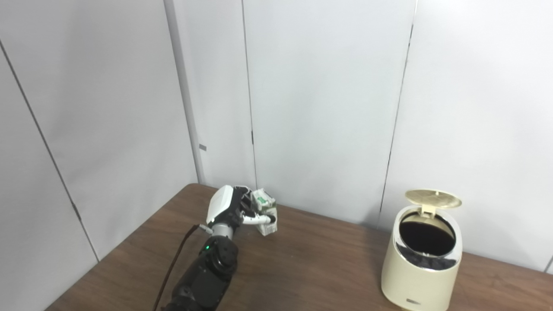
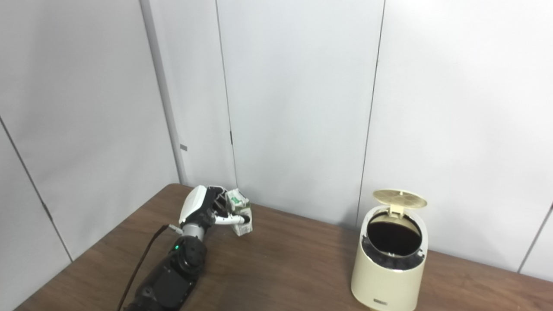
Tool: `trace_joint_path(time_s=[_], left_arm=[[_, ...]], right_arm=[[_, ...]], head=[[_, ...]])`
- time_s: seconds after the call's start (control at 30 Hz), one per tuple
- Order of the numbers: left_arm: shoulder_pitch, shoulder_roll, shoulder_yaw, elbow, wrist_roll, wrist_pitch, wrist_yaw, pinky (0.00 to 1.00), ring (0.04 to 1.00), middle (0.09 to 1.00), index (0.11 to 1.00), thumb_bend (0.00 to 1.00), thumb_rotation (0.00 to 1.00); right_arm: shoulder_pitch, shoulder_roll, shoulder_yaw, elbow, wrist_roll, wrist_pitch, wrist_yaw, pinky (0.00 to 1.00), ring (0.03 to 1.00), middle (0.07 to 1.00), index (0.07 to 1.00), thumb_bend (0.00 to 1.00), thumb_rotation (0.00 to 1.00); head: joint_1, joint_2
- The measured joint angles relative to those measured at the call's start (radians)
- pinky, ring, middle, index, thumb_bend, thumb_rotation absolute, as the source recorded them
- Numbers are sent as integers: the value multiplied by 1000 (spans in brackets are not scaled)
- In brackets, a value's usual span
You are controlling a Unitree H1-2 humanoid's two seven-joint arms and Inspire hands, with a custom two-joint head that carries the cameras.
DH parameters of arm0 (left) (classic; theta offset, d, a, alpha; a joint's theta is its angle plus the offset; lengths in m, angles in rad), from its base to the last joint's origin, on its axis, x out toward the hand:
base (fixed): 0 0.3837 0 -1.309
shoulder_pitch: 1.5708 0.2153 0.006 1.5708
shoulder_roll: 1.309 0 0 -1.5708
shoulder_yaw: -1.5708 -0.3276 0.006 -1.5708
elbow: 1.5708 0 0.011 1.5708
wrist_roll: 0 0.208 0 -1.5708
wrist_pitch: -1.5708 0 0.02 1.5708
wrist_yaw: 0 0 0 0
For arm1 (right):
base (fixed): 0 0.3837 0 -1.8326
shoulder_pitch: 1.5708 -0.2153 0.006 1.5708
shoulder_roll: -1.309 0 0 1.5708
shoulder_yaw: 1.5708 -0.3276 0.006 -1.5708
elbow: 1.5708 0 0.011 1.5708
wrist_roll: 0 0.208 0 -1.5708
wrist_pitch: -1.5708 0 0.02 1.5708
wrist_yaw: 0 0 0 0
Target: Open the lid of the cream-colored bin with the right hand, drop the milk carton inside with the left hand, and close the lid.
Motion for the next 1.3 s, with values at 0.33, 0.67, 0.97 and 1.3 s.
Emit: trace_joint_path(time_s=[0.33, 0.67, 0.97, 1.3], left_arm=[[62, -9, 45, -334, -72, -61, -77, 341, 429, 475, 495, 506, 0], [134, -55, 36, -577, -67, -107, -134, 327, 426, 474, 499, 504, 0], [139, -108, 47, -655, -116, -267, -176, 323, 426, 482, 502, 502, 0], [214, -205, 16, -695, -67, -469, -178, 333, 436, 473, 499, 503, 0]], right_arm=[[-52, -4, 2, 52, -49, -42, -15, 529, 642, 665, 638, 319, 438], [-81, -2, 8, 73, -69, -36, -38, 494, 621, 649, 615, 379, 518], [-142, 90, 63, 72, -73, 35, -72, 590, 692, 706, 663, 329, 405], [-167, 117, 106, 95, -127, 25, -94, 627, 697, 703, 672, 198, 207]], head=[[-83, -3], [-193, -9], [-295, -11], [-348, -9]])
